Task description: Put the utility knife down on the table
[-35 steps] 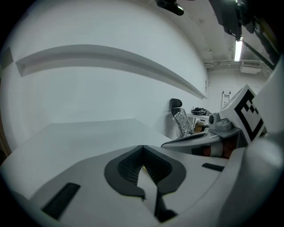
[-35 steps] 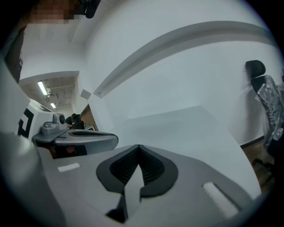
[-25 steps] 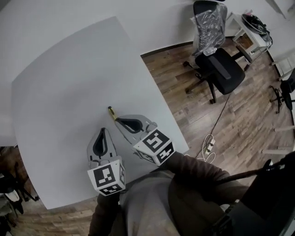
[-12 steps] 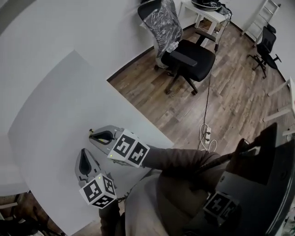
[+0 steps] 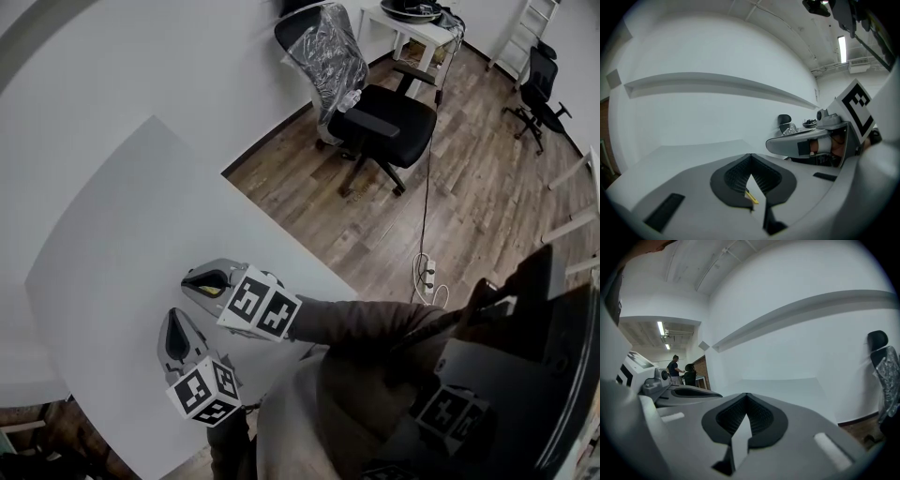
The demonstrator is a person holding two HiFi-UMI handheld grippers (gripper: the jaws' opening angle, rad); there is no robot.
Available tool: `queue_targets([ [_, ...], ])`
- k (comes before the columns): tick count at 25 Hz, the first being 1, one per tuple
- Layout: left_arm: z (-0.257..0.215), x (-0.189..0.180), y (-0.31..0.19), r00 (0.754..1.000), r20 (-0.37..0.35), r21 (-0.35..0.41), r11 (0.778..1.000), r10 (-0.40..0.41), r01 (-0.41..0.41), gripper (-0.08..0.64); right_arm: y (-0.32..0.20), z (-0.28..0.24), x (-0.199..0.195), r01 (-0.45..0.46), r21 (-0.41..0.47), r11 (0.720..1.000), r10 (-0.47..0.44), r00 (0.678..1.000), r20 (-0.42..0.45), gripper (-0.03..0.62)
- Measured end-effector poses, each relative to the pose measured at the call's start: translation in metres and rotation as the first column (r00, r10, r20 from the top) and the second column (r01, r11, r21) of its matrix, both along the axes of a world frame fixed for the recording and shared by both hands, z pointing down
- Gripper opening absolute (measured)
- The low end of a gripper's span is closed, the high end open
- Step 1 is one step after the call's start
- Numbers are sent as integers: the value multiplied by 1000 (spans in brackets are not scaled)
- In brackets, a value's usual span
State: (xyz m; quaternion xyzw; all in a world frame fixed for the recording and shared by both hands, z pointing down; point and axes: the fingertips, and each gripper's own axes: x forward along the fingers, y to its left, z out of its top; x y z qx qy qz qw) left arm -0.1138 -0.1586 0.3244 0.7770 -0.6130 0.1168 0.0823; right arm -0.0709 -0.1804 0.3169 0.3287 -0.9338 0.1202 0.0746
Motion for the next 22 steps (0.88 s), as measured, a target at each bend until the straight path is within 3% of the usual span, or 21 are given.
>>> queue_targets([
  [13, 14, 4, -5, 1000, -1, 8, 1000, 15, -15, 2, -5, 12, 0, -5, 17, 1000, 5, 1000, 4, 2],
  [22, 10, -13, -11, 1000, 6, 10, 1000, 12, -12, 2, -11, 9, -14, -11, 20, 1000, 11, 1000, 14, 2],
])
